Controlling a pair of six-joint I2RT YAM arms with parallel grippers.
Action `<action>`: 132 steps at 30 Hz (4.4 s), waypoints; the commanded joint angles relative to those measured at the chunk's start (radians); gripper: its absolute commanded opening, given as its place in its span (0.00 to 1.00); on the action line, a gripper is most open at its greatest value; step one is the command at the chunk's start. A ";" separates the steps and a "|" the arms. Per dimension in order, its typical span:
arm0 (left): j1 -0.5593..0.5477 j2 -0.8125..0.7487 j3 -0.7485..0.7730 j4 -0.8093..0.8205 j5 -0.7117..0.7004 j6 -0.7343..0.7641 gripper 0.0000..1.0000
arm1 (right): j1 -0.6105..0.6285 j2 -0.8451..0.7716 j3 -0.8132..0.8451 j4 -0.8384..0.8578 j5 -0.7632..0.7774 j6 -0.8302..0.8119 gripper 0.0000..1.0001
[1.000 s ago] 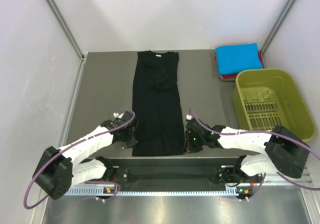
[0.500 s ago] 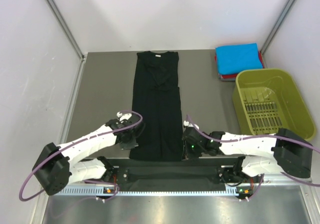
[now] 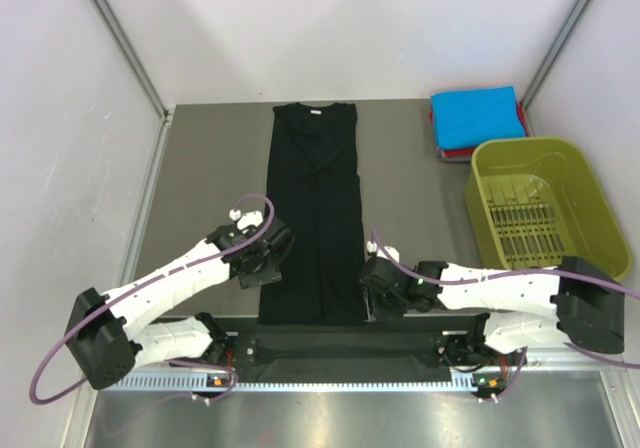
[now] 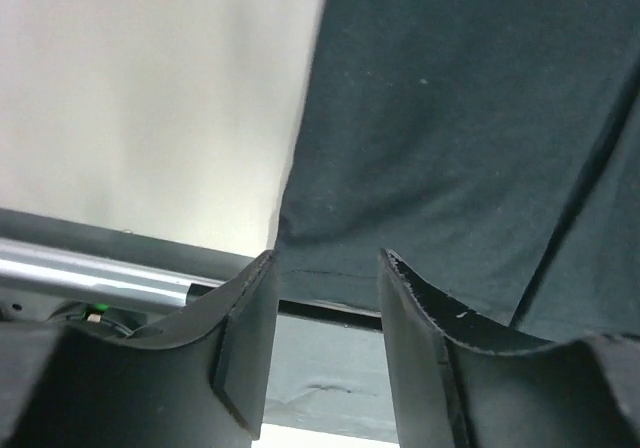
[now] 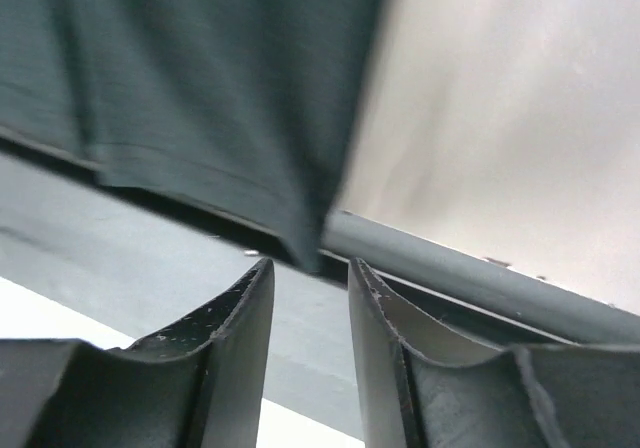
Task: Fold and stack the t-shirts
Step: Fold the tshirt
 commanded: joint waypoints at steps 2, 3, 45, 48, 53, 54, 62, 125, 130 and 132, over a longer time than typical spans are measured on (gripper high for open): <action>-0.005 -0.030 -0.076 0.054 0.072 0.032 0.50 | -0.013 -0.043 0.065 -0.044 0.043 -0.032 0.37; -0.006 -0.027 -0.092 0.074 0.084 0.029 0.50 | -0.019 -0.042 0.059 -0.035 0.040 -0.038 0.37; -0.006 -0.112 -0.328 0.162 0.248 -0.048 0.44 | -0.064 -0.048 -0.178 0.335 -0.118 0.012 0.33; -0.008 -0.112 -0.327 0.163 0.245 -0.045 0.40 | -0.059 -0.051 -0.179 0.340 -0.114 0.015 0.29; -0.008 -0.104 -0.339 0.182 0.234 -0.051 0.29 | -0.059 -0.064 -0.187 0.338 -0.103 0.017 0.11; -0.008 -0.102 -0.345 0.188 0.233 -0.054 0.26 | -0.058 -0.072 -0.188 0.336 -0.103 0.017 0.10; -0.009 -0.131 -0.282 0.108 0.196 -0.068 0.00 | -0.057 -0.117 -0.184 0.300 -0.094 0.029 0.00; 0.610 0.928 0.920 0.331 0.270 0.457 0.00 | -0.677 0.905 1.309 -0.236 -0.177 -0.830 0.00; 0.615 0.956 0.934 0.360 0.306 0.469 0.00 | -0.693 0.926 1.324 -0.220 -0.190 -0.835 0.01; 0.615 0.970 0.946 0.360 0.306 0.474 0.00 | -0.697 0.939 1.332 -0.219 -0.195 -0.833 0.01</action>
